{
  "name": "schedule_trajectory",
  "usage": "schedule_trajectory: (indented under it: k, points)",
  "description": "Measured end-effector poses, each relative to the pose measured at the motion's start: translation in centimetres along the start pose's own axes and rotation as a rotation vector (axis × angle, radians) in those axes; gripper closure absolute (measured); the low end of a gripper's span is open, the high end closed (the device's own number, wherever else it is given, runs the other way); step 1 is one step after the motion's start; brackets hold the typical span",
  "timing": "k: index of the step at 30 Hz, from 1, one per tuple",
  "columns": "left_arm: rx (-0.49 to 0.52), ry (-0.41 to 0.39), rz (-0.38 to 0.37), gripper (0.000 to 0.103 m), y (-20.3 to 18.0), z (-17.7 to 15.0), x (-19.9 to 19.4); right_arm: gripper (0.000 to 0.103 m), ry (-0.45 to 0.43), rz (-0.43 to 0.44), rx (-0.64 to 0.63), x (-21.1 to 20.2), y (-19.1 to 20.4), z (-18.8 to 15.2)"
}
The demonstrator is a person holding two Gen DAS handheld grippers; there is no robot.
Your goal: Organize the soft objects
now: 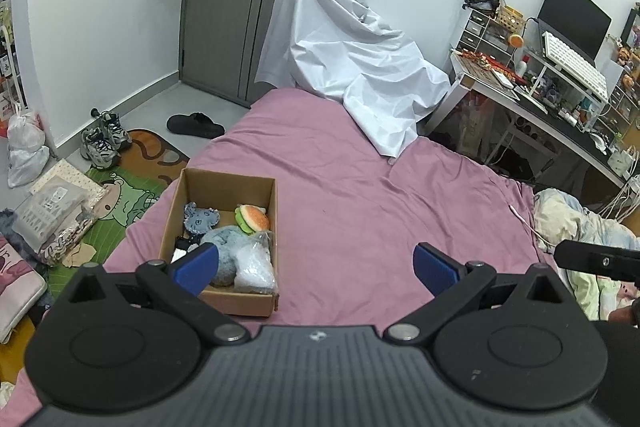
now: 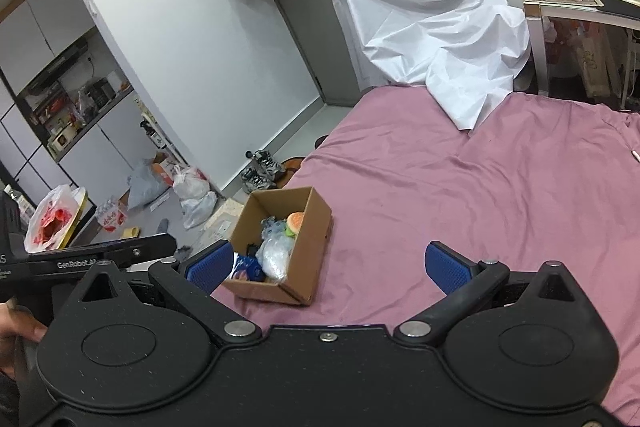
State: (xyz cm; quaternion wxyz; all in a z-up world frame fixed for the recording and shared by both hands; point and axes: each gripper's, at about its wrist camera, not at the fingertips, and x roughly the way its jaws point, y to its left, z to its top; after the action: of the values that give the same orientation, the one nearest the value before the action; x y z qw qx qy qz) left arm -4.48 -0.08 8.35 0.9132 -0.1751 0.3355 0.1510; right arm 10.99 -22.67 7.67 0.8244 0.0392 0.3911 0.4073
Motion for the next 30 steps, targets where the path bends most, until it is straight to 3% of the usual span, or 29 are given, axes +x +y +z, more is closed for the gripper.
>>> schedule_trajectory:
  k: [11, 30]
  points:
    - [0.014, 0.000, -0.004, 0.000, -1.5, -1.1, -0.9, 0.000, 0.041, -0.017, -0.022, -1.2, 1.1, -1.0]
    - [0.085, -0.012, 0.072, 0.000, -2.8, -1.7, -1.5, 0.000, 0.028, -0.015, -0.019, -1.9, 1.6, -1.5]
